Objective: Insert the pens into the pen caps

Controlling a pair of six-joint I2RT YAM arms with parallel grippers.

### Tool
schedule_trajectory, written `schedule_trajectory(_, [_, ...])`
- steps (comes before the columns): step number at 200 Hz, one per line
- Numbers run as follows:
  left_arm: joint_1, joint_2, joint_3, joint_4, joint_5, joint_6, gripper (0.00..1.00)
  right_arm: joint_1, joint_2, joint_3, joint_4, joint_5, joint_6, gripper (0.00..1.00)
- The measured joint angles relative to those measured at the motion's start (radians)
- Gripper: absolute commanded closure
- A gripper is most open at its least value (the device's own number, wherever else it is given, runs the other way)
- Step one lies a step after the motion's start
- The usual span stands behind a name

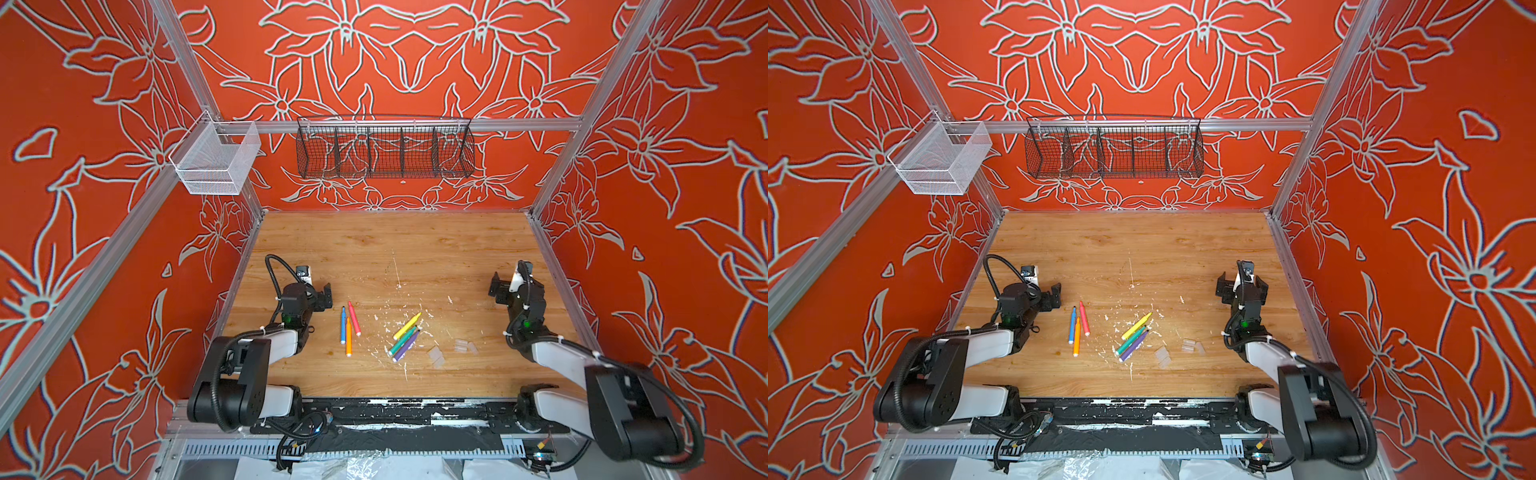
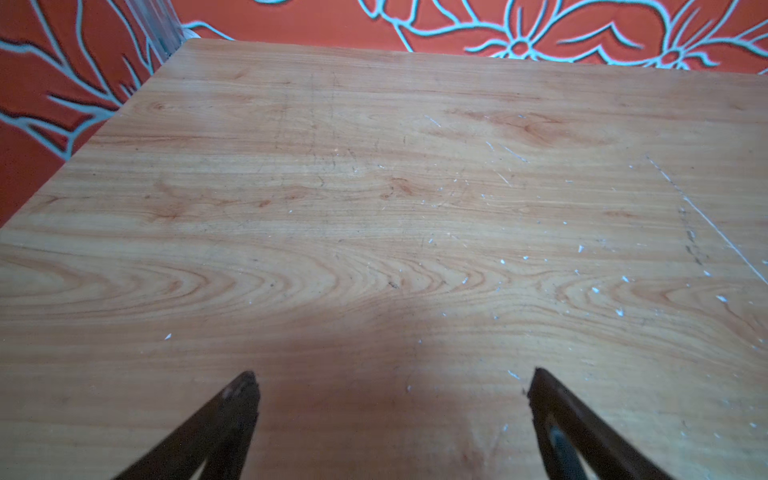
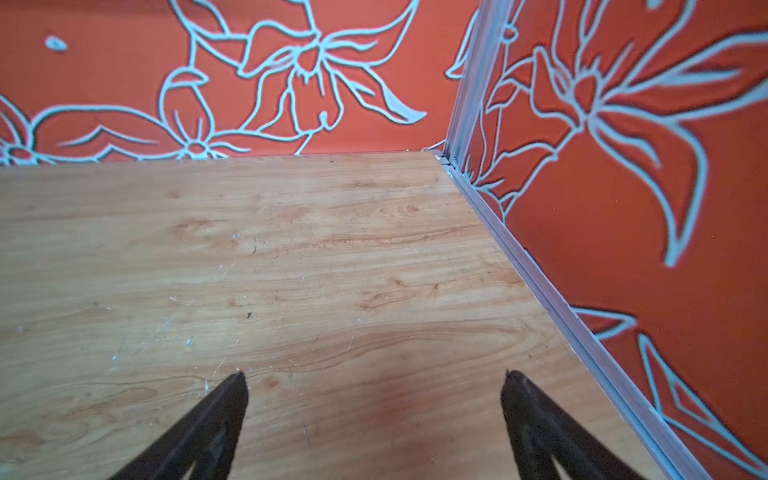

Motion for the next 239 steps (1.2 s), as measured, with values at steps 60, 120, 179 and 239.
schedule_trajectory(60, [-0.012,-0.469,0.060,-0.286,0.074,-0.181,0.03,0.000,-0.433,-0.033,-0.277,-0.020,0.201,0.02])
schedule_trajectory(120, [-0.012,-0.602,0.007,-0.357,0.241,-0.366,0.03,0.000,-0.334,0.037,-0.410,-0.172,0.275,0.02])
schedule_trajectory(179, [-0.011,-0.632,0.184,-0.626,0.231,-0.624,0.03,-0.010,-0.334,-0.013,-0.387,-0.174,0.362,0.03])
schedule_trajectory(239, [-0.011,-0.671,0.241,-0.824,0.168,-0.658,0.03,-0.011,-0.333,-0.033,-0.370,-0.146,0.414,0.02])
